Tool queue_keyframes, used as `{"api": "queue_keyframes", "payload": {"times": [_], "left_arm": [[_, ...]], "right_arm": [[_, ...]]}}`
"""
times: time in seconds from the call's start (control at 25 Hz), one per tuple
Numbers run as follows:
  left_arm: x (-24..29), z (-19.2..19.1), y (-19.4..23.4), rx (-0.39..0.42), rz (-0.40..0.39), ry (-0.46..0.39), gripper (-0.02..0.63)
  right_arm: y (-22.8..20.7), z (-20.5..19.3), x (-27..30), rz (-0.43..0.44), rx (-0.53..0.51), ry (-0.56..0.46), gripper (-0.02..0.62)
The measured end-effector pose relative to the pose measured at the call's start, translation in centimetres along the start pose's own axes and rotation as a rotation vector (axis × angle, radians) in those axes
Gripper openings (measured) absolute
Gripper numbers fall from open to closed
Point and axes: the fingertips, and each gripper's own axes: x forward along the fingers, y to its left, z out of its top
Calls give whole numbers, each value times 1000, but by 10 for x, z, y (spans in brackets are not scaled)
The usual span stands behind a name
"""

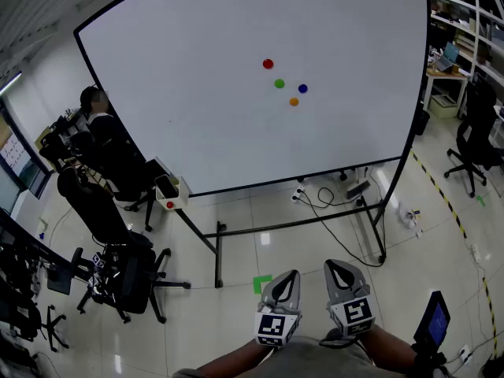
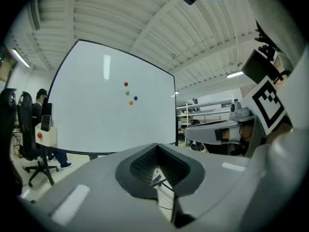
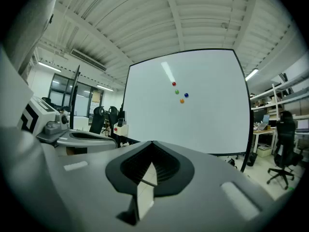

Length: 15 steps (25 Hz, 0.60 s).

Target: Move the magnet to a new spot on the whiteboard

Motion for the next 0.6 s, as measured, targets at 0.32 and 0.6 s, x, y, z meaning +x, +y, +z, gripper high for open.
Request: {"api": "queue_keyframes", "payload": {"times": [0.32, 0.6], "left_arm": [[30, 10, 23, 13, 22, -31, 0], [97, 20, 47, 50, 78, -52, 0]], "right_arm": [[-11, 5, 37, 20, -16, -35, 6], [-59, 22, 88, 63, 3, -106, 6]]}}
